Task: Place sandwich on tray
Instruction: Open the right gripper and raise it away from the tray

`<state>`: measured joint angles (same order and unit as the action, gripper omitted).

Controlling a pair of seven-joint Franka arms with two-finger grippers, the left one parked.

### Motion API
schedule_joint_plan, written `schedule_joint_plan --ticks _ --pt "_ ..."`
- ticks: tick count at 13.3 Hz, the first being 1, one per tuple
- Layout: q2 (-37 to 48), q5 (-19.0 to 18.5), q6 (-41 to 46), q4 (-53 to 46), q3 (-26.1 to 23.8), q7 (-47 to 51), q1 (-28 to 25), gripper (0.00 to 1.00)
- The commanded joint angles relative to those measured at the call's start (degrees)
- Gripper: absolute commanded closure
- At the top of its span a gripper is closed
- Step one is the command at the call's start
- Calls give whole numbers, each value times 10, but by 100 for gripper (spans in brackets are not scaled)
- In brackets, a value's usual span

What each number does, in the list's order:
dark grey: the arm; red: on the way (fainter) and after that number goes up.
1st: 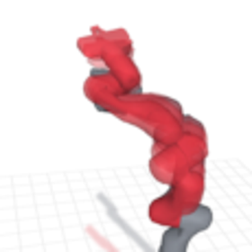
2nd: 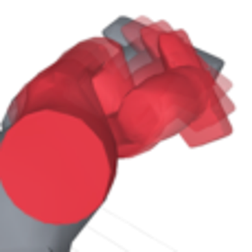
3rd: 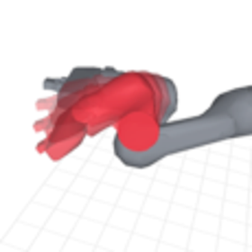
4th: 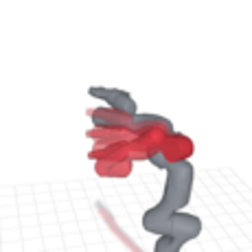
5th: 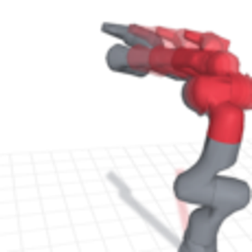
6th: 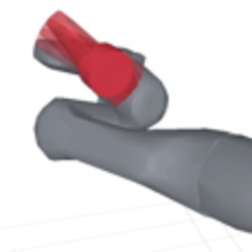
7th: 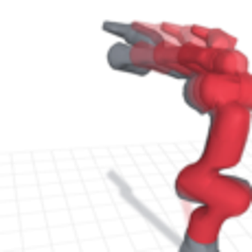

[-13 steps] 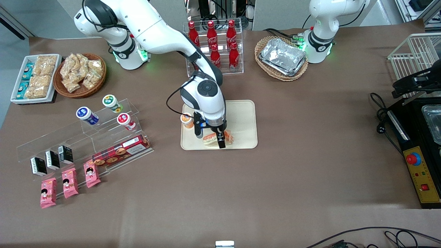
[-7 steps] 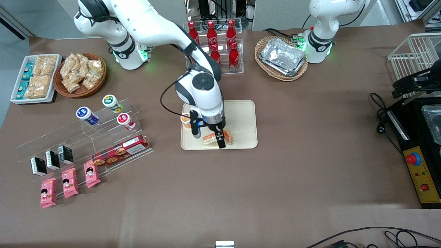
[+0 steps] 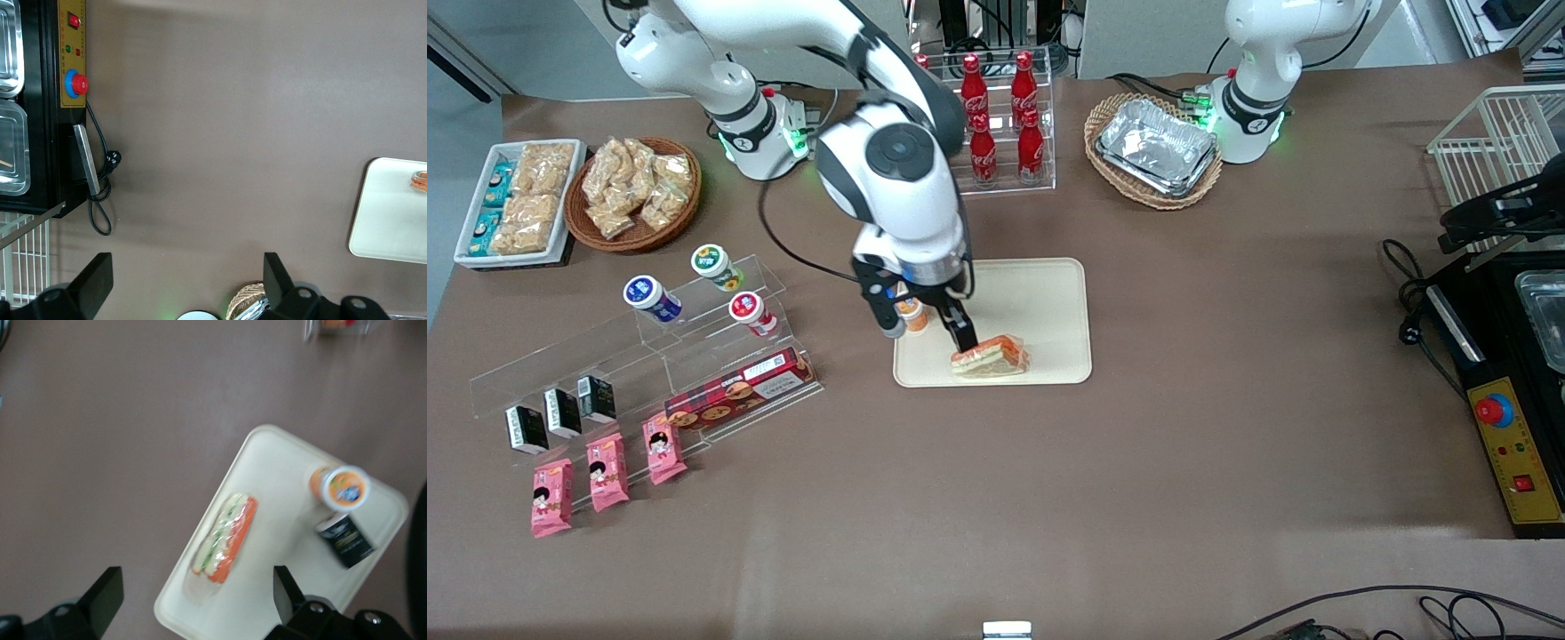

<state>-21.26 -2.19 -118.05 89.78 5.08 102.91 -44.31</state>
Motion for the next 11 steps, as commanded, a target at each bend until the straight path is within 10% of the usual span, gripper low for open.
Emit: schedule_joint_plan --ticks 1,11 --pt "66 6 97 2 -2 -172 33 0" --pt "184 0 212 20 -2 -714 234 0"
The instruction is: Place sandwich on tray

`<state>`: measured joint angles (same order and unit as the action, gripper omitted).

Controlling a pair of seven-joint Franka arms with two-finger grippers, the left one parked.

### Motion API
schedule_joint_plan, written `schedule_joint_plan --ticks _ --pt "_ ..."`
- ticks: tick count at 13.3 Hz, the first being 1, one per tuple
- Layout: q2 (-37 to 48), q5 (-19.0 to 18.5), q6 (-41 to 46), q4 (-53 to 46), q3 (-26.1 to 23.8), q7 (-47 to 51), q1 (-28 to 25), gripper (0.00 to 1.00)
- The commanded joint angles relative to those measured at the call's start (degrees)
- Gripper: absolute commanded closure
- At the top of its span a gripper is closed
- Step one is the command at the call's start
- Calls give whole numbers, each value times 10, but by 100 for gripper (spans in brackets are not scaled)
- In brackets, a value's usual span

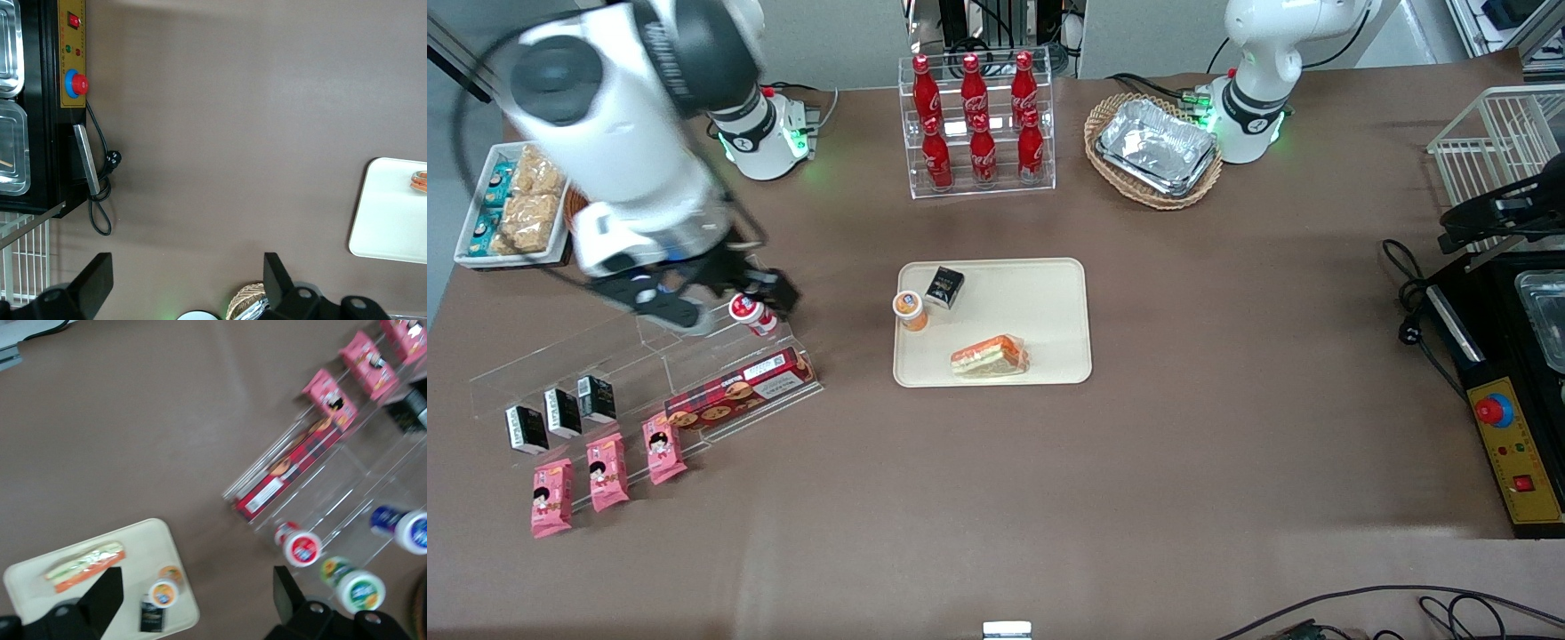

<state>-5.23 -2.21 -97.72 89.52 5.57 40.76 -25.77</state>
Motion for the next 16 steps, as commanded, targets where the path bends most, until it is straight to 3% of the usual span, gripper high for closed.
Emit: schedule_joint_plan --ticks 1,11,16 --pt "34 0 1 36 -7 -110 66 0" --pt "29 6 -12 29 -7 -368 225 0" --pt "29 7 2 13 -7 -379 236 0"
